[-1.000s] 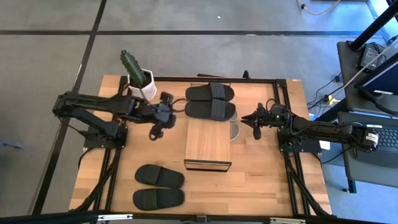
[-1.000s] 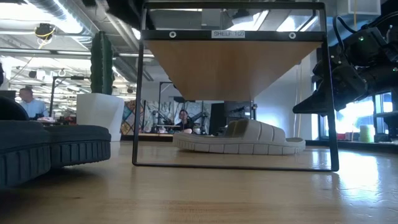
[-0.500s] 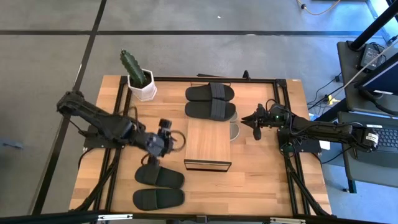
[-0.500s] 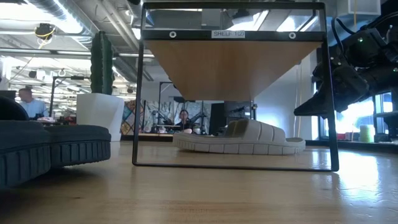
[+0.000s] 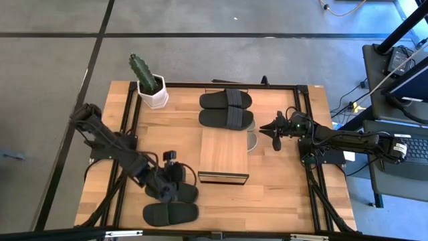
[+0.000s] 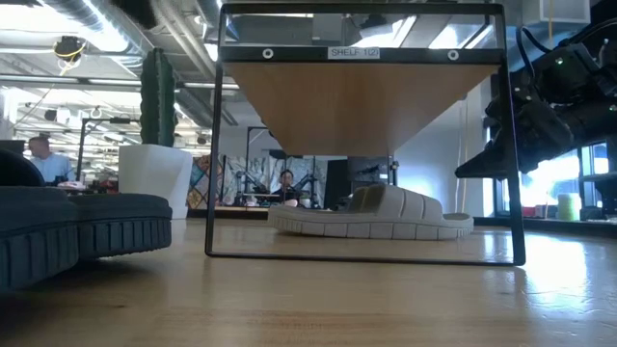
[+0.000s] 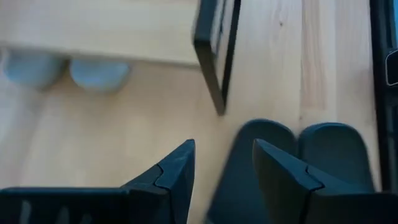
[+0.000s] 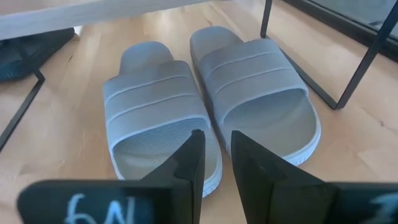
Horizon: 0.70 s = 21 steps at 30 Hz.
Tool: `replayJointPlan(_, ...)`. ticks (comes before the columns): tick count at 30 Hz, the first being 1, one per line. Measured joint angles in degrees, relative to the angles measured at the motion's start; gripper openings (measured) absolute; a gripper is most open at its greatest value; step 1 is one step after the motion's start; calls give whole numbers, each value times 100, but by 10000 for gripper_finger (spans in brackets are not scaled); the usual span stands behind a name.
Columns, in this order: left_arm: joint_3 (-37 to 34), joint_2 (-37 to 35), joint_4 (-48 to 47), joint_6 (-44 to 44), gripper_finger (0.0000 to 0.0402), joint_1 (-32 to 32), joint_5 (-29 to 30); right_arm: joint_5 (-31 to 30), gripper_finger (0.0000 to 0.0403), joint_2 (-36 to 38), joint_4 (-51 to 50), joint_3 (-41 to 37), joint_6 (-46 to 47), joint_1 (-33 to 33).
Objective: Pick and place slides into the shelf
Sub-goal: Put the black slipper on the shelf
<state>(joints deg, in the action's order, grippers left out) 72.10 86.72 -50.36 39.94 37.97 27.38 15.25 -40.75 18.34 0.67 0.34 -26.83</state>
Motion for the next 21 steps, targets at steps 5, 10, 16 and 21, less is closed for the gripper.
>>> replayJointPlan(5,0,320,-2,1040,153,109,-282,-5,80,0,67,0,-83,1)
replayJointPlan(10,0,568,-127,1962,153,1,-861,-5,80,2,149,0,-92,2)
replayJointPlan(16,0,837,-765,3468,153,-323,-2071,-7,80,2,159,0,-92,2)
replayJointPlan(21,0,1108,-816,3813,153,-553,-2785,-11,80,2,158,0,-99,0)
